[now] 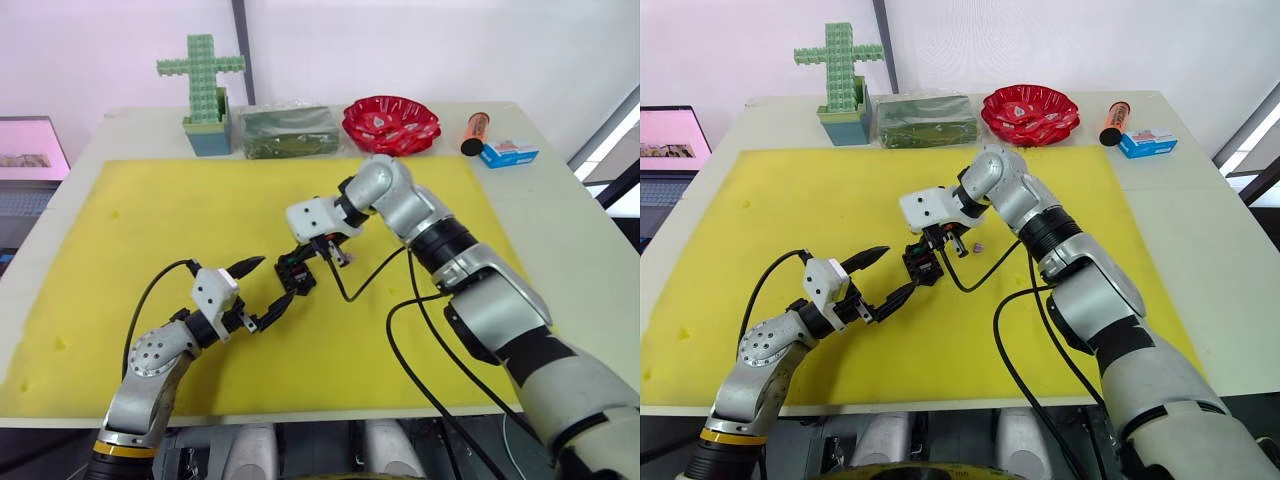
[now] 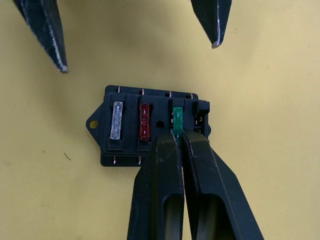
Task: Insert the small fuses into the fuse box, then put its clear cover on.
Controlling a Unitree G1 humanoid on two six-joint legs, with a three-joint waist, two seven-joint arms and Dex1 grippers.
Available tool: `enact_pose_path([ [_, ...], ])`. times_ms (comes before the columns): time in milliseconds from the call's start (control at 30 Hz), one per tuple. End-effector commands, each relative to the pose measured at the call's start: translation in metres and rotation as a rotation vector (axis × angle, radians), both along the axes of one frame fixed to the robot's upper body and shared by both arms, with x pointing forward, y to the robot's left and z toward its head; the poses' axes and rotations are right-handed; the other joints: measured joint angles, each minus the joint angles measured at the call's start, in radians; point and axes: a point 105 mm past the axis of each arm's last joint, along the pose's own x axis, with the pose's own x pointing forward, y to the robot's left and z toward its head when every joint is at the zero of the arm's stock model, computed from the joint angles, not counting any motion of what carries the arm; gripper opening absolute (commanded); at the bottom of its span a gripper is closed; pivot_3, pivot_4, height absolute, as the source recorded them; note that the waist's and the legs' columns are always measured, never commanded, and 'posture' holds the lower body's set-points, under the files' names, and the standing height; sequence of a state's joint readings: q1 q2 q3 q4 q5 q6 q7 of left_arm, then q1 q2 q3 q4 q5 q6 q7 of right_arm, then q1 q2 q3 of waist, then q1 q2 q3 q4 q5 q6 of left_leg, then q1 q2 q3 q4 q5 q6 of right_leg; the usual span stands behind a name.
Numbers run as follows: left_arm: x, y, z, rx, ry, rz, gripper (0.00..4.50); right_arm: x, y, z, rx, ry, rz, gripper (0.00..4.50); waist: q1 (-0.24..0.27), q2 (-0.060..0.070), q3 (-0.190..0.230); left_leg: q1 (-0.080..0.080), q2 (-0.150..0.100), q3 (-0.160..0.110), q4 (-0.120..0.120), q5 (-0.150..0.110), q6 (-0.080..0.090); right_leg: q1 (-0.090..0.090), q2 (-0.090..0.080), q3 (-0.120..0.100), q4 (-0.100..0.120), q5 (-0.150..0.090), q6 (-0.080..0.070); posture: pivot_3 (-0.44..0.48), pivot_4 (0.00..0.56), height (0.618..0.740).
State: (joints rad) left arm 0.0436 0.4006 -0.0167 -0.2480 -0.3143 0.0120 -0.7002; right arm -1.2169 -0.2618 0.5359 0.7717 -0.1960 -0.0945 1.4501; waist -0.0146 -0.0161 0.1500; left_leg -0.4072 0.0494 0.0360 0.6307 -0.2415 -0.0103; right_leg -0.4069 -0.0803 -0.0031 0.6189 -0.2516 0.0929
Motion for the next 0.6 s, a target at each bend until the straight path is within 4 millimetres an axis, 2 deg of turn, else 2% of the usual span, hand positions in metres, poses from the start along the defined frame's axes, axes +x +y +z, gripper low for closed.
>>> enact_pose_path([
  [33,-0.0015,-0.003,0.0103,-0.005,-0.049,-0.007,4.5,0.0012,0.003,0.0078,-0.002,-0.021,0.006,0.06,0.0,0.0,0.0,0.0,0.0,0.0,0.0,0.0,0.0,0.0,0.0,0.0,0.0,0.0,0.0,0.0,0.15,0.74],
  [600,0.0004,-0.004,0.0085,0.002,-0.049,-0.013,4.5,0.0005,0.0056,0.0096,0.029,-0.009,-0.002,0.06,0.0,0.0,0.0,0.0,0.0,0.0,0.0,0.0,0.0,0.0,0.0,0.0,0.0,0.0,0.0,0.0,0.15,0.74],
])
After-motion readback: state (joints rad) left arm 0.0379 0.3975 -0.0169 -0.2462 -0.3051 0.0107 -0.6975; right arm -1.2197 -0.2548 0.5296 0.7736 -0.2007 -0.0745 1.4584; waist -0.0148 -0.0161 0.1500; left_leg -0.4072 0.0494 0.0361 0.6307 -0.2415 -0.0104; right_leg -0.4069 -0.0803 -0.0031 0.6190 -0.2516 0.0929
